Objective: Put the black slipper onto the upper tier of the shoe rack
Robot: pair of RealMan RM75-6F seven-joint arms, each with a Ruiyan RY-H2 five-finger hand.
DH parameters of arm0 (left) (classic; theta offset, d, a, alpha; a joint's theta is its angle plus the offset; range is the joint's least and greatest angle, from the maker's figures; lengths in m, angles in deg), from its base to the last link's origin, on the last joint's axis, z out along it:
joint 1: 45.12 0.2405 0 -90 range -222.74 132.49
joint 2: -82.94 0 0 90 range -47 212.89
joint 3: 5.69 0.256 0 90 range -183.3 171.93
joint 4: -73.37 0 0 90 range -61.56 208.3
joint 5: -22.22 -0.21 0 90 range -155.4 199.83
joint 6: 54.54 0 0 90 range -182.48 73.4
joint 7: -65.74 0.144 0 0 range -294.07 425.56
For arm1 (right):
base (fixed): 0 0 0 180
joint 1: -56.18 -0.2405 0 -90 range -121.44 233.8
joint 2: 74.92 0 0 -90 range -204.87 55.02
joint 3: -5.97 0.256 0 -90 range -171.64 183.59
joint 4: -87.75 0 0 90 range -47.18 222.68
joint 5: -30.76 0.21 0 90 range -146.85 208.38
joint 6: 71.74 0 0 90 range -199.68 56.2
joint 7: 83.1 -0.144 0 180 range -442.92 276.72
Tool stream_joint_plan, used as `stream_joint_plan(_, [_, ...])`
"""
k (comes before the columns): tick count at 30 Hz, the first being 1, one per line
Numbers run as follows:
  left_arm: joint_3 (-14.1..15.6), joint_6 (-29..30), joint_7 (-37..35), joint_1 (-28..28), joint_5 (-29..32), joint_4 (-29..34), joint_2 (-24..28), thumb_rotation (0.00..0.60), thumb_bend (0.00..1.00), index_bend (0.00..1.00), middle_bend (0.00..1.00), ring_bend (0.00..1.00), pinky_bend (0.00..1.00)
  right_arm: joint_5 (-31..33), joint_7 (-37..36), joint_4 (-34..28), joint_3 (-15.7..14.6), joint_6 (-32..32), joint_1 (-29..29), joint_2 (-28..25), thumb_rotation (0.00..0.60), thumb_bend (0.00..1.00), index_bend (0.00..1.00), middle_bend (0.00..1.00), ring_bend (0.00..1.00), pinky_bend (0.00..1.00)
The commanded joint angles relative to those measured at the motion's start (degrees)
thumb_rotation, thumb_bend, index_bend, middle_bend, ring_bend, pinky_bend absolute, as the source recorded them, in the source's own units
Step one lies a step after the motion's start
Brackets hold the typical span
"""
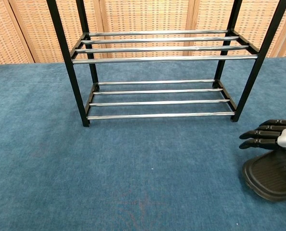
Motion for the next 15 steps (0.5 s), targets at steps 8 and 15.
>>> stream_joint_plan(8, [-0.1, -0.2, 0.2, -0.1, 0.2, 0.1, 0.0, 0.600, 0.20, 0.00, 0.00, 0.00, 0.00, 1.1, -2.1, 4.5, 1.4, 3.3, 0.3, 2.9, 0.600, 0.00, 0.00, 0.00, 0.00, 0.00])
stream_joint_plan(15, [-0.1, -0.5, 0.7, -0.3, 0.4, 0.2, -0.2, 0.600, 0.20, 0.00, 0.00, 0.00, 0.00, 0.4, -3.3, 5.5, 2.0, 3.7, 0.4, 3.6, 0.600, 0.00, 0.00, 0.04, 0.00, 0.03])
